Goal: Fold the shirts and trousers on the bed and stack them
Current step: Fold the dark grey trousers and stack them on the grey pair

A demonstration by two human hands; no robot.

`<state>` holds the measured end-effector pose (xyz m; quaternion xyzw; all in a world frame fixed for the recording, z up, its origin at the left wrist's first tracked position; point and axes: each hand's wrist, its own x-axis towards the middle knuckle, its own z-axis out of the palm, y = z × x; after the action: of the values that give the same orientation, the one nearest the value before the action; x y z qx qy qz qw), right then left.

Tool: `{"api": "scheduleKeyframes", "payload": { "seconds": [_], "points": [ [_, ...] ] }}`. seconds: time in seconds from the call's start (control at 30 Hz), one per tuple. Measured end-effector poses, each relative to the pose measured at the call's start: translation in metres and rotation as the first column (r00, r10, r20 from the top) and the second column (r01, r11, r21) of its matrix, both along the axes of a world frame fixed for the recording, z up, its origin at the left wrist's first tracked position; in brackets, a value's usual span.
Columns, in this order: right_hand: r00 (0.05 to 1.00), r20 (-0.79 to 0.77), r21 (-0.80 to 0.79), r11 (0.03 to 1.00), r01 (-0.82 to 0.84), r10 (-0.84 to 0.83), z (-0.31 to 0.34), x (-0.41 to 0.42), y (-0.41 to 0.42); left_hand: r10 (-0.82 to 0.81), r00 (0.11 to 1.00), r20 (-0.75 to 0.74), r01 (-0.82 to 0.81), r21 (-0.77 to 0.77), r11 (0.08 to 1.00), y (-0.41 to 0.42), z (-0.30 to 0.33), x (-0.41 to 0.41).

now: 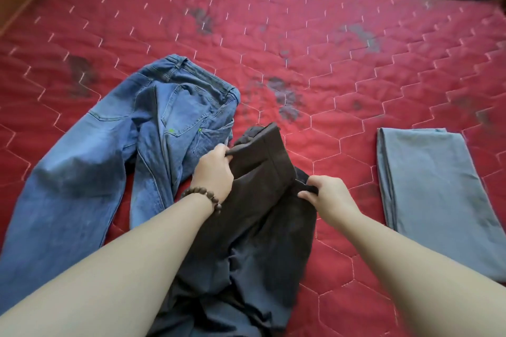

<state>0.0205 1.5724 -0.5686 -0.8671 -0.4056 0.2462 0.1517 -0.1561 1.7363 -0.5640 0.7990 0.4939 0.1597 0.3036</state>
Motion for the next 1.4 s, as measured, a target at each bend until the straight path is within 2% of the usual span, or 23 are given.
{"api": "scheduleKeyframes", "payload": {
  "seconds": [0.17,0.3,0.43,0.57,0.7,0.77,0.83,0.9,0.97,1.07,1.17,1.3,1.4],
  "points": [
    [0.982,0.191,0.175,0.984,-0.037,0.003,0.108,0.021,-0.014,0.069,0.991,0.119,-0.083,0.115,0.990,0.008,0.116,-0.007],
    [0.966,0.258,0.288,0.955,-0.068,-0.010,0.227,0.044,-0.023,0.138,0.957,0.256,-0.183,0.160,0.970,0.003,0.229,-0.016],
    [0.929,0.368,0.345,0.921,-0.183,0.047,0.355,0.066,-0.034,0.167,0.907,0.386,-0.283,0.267,0.921,-0.012,0.351,-0.026],
    [0.875,0.482,0.488,0.814,-0.316,0.051,0.482,0.076,-0.042,0.104,0.898,0.427,-0.295,0.411,0.863,-0.033,0.473,-0.031],
    [0.806,0.591,0.575,0.693,-0.434,0.015,0.594,0.078,-0.045,0.064,0.878,0.474,-0.319,0.479,0.818,-0.053,0.584,-0.039],
    [0.772,0.636,0.608,0.621,-0.494,-0.009,0.640,0.074,-0.052,0.076,0.848,0.525,-0.355,0.455,0.817,-0.065,0.626,-0.046],
    [0.737,0.674,0.633,0.552,-0.543,-0.048,0.679,0.068,-0.060,0.087,0.791,0.606,-0.374,0.367,0.852,-0.078,0.657,-0.052],
    [0.701,0.709,0.637,0.498,-0.588,-0.079,0.707,0.061,-0.067,0.107,0.747,0.656,-0.358,0.262,0.896,-0.090,0.675,-0.056],
    [0.679,0.728,0.634,0.473,-0.612,-0.098,0.727,0.053,-0.071,0.107,0.770,0.629,-0.311,0.224,0.924,-0.097,0.685,-0.056],
    [0.662,0.742,0.625,0.468,-0.624,-0.107,0.742,0.046,-0.077,0.020,0.816,0.577,-0.228,0.289,0.930,-0.099,0.687,-0.047],
    [0.655,0.750,0.611,0.481,-0.629,-0.096,0.745,0.047,-0.083,-0.159,0.804,0.573,-0.080,0.370,0.926,-0.097,0.693,-0.036],
    [0.658,0.748,0.584,0.557,-0.590,-0.088,0.744,0.056,-0.090,-0.375,0.803,0.462,0.152,0.450,0.880,-0.092,0.715,-0.027],
    [0.682,0.731,0.523,0.671,-0.526,-0.035,0.744,0.066,-0.092,-0.482,0.835,0.266,0.330,0.458,0.825,-0.089,0.733,-0.018]
  ]
}}
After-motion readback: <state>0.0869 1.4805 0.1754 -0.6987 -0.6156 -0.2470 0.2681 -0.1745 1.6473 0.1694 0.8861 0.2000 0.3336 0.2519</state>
